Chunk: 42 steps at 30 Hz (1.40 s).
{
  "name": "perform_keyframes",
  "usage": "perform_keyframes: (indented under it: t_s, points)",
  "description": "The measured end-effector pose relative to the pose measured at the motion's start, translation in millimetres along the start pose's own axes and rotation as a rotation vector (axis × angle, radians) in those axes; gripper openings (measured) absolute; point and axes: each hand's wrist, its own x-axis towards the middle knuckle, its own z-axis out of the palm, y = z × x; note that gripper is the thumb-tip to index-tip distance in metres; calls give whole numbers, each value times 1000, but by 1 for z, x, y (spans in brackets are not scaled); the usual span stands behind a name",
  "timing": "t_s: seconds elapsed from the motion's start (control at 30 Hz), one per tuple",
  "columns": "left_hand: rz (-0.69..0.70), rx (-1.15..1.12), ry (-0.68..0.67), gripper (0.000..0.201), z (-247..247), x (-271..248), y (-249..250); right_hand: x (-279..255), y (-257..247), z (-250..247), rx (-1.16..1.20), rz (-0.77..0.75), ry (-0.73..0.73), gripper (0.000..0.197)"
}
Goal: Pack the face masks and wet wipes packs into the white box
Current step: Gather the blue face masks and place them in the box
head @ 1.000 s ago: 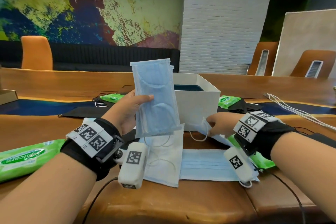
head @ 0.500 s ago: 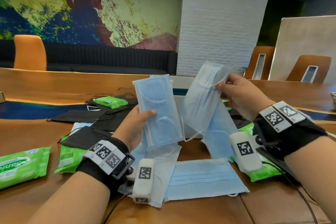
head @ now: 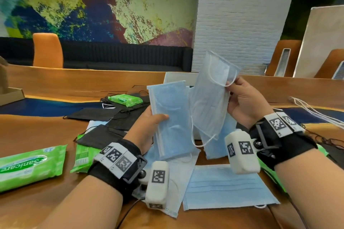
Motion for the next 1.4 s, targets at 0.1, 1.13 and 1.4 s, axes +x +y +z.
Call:
perform_keyframes:
  t_s: [0.1,1.13,1.4]
  points:
    - [52,-20,52,34,-7,1,4,2,-2,-6,79,-47,11,23]
    - [-3,-11,-117,35,16,-9,-1,-17,50,8,128,-19,-126,30]
    - [46,-49,-44,28,10,-8,3,-12,32,-12,45,-101,-4,27]
